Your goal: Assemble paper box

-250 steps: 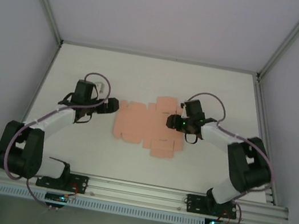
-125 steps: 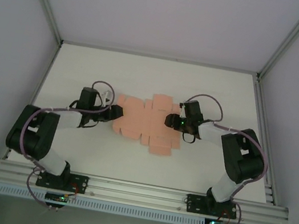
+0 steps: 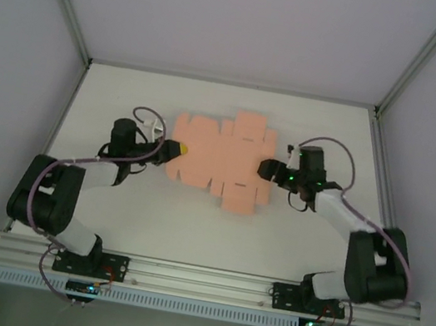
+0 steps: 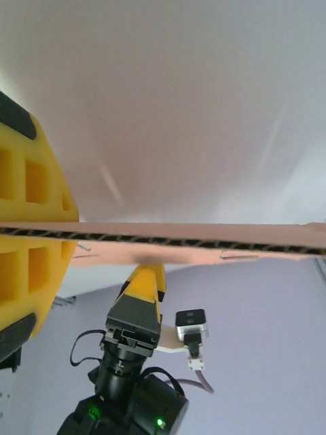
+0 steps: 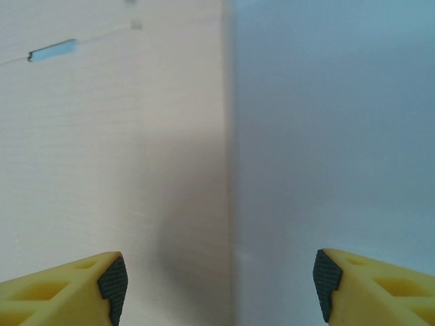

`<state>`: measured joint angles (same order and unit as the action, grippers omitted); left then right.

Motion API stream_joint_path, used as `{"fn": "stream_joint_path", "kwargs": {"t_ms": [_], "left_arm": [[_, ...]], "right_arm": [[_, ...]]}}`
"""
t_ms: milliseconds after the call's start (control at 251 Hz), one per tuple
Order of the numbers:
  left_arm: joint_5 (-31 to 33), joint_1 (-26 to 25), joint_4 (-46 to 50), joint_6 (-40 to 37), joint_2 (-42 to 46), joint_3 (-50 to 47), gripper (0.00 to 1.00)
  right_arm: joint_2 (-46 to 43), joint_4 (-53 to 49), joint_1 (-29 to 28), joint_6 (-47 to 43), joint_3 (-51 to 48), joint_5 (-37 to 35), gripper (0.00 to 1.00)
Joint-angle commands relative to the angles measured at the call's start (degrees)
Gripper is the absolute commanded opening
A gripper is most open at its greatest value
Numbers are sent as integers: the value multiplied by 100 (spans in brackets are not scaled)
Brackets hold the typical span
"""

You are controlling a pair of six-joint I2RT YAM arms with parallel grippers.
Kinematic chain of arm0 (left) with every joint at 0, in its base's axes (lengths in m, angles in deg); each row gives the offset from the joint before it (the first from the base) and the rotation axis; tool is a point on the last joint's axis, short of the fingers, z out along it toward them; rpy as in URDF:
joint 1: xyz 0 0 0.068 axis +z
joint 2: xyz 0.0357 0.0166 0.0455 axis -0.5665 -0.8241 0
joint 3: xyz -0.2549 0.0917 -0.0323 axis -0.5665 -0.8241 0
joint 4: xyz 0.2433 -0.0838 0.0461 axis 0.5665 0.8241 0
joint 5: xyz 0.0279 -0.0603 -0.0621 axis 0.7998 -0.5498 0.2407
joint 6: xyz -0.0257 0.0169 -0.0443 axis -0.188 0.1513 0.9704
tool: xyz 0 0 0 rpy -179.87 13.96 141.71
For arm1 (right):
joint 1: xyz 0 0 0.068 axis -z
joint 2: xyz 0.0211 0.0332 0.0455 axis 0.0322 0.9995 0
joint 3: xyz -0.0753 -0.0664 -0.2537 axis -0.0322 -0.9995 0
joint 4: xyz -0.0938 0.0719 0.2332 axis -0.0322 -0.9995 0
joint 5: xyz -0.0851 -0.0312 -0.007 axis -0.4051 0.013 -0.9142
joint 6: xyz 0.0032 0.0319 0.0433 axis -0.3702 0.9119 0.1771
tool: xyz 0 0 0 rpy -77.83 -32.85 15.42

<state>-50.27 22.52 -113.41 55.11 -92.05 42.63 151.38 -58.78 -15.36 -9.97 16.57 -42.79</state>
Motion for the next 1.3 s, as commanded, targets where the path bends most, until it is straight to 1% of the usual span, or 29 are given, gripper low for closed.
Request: {"fn": "stream_joint_path", "kwargs": {"t_ms": [0, 56, 120, 164, 251, 319, 367, 427, 459, 531, 599, 611, 623, 639, 655, 674, 702, 730, 734, 742, 798, 834, 878, 914, 962, 1018, 1102, 1185, 1297], "left_arm": [[-302, 30, -490, 415, 439, 56, 0], [-328, 30, -350, 420, 610, 113, 0], [-279, 30, -124, 354, 830, 145, 0], [-171, 30, 70, 257, 987, 148, 0], [-47, 30, 286, 171, 1265, 114, 0], [-6, 30, 318, 173, 1446, 78, 0], [40, 34, 378, 158, 1562, 60, 0], [110, 30, 428, 139, 1698, 33, 0], [126, 30, 428, 145, 1744, 18, 0], [185, 4, 426, 113, 1821, -12, 0], [318, 21, 667, -8, 1872, 3, 0], [349, 21, 730, -48, 1878, 7, 0], [386, 24, 814, -87, 1896, 15, 0], [433, 28, 951, -166, 1915, 31, 6], [499, 30, 1113, -255, 1947, 46, 15], [613, 30, 1379, -387, 1981, 84, 33], [847, 30, 1847, -617, 2059, 139, 64], [1183, 30, 2416, -891, 2149, 214, 93], [1237, 30, 2503, -930, 2157, 225, 96], [1349, 30, 2674, -1010, 2182, 248, 99], [2296, 22, 3825, -1472, 2364, 394, 100], [2913, 21, 4409, -1687, 2461, 461, 100], [3533, 23, 4970, -1888, 2553, 504, 100], [3887, 21, 5306, -1998, 2618, 533, 99], [4078, 30, 5602, -2128, 2656, 577, 99], [3999, 26, 5755, -2240, 2652, 648, 100], [3630, 30, 5664, -2215, 2538, 735, 100], [2922, 21, 5200, -2063, 2284, 794, 100], [1958, -69, 4321, -1712, 1799, 916, 100]], "right_arm": [[-660, -399, 351, -121, -218, 736, 76], [-890, -370, 572, -54, -251, 1236, 73], [-1095, -262, 738, 74, -267, 1755, 64], [-1215, -40, 779, 158, -288, 2042, 60], [-1332, 442, 747, 409, -424, 2481, 57], [-1337, 597, 728, 555, -459, 2771, 46], [-1337, 729, 719, 644, -499, 2865, 43], [-1338, 966, 689, 718, -557, 3016, 34], [-1320, 1059, 671, 740, -575, 3091, 33], [-1281, 1188, 625, 741, -575, 3291, 22], [-1273, 1231, 589, 644, -576, 3318, 3], [-1274, 1222, 589, 615, -564, 3291, 0], [-1276, 1210, 581, 586, -563, 3259, 0], [-1276, 1158, 570, 550, -553, 3203, 0], [-1275, 1085, 566, 512, -529, 3164, 0], [-1274, 941, 538, 439, -495, 3073, 0], [-1267, 615, 490, 192, -413, 2939, 0], [-1258, 163, 438, -232, -296, 2706, 0], [-1254, 91, 429, -295, -274, 2665, 0], [-1251, -50, 407, -418, -235, 2587, 0], [-1164, -838, 195, -1040, -18, 1933, 0], [-1063, -1083, 61, -1269, 74, 1602, 0], [-906, -1255, -63, -1626, 136, 1371, 0], [-763, -1269, -156, -1862, 165, 1221, 0], [-543, -1229, -279, -2128, 200, 871, 0], [-290, -1221, -460, -2471, 330, 240, 0], [119, -1167, -858, -3300, 558, -1039, 0], [470, -789, -1283, -4051, 661, -2325, 0], [831, 73, -1688, -4779, 580, -3366, 0]]}}
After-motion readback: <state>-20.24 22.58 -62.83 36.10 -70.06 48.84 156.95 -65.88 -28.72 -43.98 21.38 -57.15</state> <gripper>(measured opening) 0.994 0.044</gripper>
